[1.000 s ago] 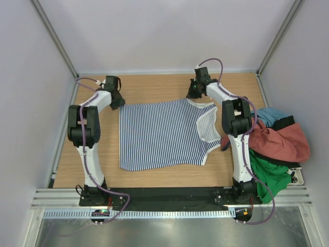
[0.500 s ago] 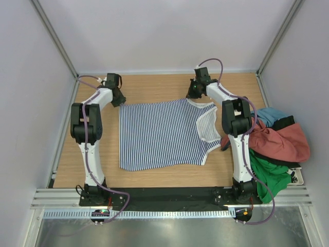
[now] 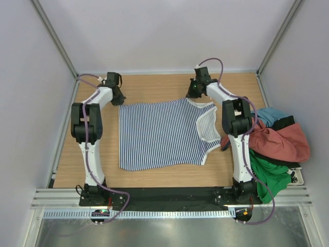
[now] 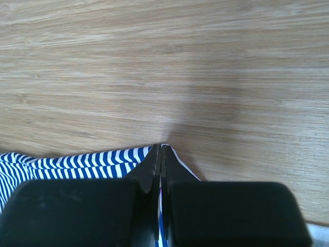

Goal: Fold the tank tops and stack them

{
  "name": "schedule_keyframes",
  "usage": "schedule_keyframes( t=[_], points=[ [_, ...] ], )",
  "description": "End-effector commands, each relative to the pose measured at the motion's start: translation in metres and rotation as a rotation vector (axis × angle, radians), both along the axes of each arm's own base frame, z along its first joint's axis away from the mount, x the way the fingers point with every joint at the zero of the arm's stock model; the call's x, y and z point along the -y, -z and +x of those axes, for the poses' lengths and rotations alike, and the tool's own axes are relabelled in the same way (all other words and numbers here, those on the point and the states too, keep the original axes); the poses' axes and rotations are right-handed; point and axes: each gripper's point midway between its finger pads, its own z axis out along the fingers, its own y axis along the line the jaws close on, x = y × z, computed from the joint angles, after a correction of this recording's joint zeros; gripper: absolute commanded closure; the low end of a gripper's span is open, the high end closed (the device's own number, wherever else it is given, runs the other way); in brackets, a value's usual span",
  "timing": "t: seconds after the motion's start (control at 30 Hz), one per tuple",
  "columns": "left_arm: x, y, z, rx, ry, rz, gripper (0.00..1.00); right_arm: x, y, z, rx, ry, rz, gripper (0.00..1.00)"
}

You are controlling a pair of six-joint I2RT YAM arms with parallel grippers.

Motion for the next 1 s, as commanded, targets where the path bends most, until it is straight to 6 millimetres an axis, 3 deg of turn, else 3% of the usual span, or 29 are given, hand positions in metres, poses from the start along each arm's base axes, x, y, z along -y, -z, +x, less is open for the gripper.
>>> schedule_keyframes(
  t=[0.0,0.13,0.17,0.23,0.27,0.3,0.67,0.7,0.97],
  points=[
    [-0.005,-0.060,0.006,0.106,0.010,0.019,1.00,-0.005,-0.084,0.016,0.159,-0.004,0.045,0.99],
    [-0.002,-0.072,-0.002,0.128,0.007,-0.006,1.00,-0.004,-0.096,0.012,0.177,0.015,0.063,0.99],
    [0.001,-0.081,-0.002,0.152,0.013,-0.023,1.00,-0.005,-0.108,0.012,0.207,0.017,0.078,0.99],
    [0.006,-0.078,-0.009,0.147,0.021,-0.049,1.00,-0.006,-0.101,0.003,0.193,0.014,0.092,0.99],
    [0.008,-0.083,-0.014,0.166,0.019,-0.062,1.00,-0.006,-0.115,0.002,0.232,0.015,0.105,0.99],
    [0.010,-0.084,-0.016,0.175,0.023,-0.071,1.00,-0.005,-0.106,-0.004,0.215,0.017,0.102,0.99],
    [0.010,-0.090,-0.056,0.211,0.020,-0.075,1.00,-0.002,-0.109,-0.043,0.228,0.018,0.135,0.99],
    [0.009,-0.099,-0.059,0.231,0.019,-0.073,1.00,0.000,-0.107,-0.049,0.219,0.024,0.135,0.99],
    [0.006,-0.098,-0.089,0.253,0.008,-0.067,1.00,0.008,-0.099,-0.076,0.210,0.068,0.118,0.99]
  ],
)
